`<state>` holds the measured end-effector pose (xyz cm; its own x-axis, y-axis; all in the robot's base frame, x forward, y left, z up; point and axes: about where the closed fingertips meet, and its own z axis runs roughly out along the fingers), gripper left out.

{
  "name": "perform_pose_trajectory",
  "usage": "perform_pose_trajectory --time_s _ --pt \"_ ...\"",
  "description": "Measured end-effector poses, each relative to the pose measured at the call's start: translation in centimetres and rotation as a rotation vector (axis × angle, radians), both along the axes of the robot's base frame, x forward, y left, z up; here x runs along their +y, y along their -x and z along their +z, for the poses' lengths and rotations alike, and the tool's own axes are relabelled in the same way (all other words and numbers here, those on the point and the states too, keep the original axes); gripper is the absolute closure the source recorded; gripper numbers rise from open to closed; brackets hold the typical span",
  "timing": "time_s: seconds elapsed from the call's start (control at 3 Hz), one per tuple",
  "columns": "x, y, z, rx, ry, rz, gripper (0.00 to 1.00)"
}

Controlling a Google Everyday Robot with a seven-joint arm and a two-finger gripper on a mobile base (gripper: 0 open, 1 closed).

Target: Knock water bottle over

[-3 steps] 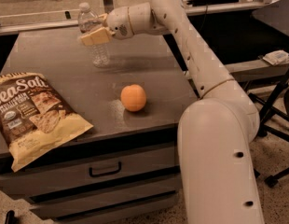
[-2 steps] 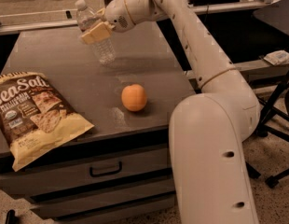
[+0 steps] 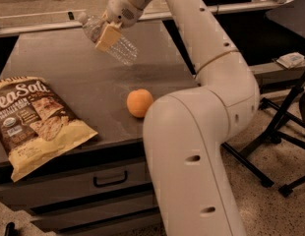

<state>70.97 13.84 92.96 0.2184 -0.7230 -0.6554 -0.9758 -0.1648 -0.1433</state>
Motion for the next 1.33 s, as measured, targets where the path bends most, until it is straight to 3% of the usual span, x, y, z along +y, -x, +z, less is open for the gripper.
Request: perform_pose_trajectory --time_s 0.33,0.67,1.33 --pt "-1.1 0.7 -1.1 0.008 0.104 0.017 0.84" --pt "-2.3 0.8 -2.0 0.005 0.145 -0.005 0.61" --pt "-3.4 0.4 -1.1 -0.157 0.195 -0.075 0.14"
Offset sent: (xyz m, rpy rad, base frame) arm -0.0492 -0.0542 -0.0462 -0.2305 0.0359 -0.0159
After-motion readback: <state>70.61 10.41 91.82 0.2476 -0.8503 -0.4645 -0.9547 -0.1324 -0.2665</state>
